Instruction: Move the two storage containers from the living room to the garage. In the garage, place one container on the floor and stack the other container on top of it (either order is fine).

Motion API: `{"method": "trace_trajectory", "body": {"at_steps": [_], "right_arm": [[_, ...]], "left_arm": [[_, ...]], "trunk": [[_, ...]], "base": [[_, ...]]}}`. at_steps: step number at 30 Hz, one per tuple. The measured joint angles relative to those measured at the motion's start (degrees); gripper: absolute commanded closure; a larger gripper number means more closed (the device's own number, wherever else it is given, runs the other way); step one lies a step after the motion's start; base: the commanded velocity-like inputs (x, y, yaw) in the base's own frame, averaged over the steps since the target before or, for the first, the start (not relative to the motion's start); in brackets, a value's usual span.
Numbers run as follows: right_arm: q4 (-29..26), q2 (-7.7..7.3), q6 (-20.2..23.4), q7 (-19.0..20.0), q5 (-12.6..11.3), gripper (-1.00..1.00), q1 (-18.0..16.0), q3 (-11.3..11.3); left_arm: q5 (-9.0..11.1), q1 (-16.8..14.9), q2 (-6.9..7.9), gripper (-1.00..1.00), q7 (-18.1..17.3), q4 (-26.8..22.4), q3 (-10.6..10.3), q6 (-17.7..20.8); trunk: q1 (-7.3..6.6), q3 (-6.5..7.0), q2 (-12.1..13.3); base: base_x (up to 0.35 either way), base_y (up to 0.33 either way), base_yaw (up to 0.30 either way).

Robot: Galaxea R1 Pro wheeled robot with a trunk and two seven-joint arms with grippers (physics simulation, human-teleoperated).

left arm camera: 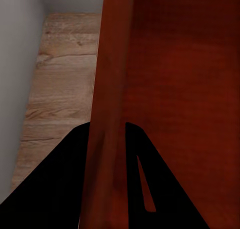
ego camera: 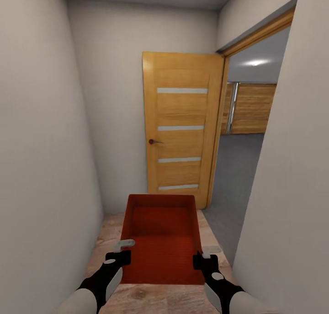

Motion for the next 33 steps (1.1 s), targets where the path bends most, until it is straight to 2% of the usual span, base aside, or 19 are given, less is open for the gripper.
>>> {"method": "trace_trajectory", "body": {"at_steps": [11,33], "right_arm": [[0.01,0.00,0.01,0.02,0.03,1.00,-0.01,-0.01],[0.01,-0.11,0.06,0.27,-0.24,1.00,-0.01,0.12]], "left_arm": [[0.08,0.01,0.00,1.00,0.06,-0.01,-0.07,0.00],[-0.04,0.01,-0.08,1.00,0.11,0.00,0.02,0.02]], "trunk": [[0.00,0.00,0.00],[0.00,0.00,0.00]], "base": [[0.312,0.191,-0.229],[0.312,0.185,-0.015]]}}
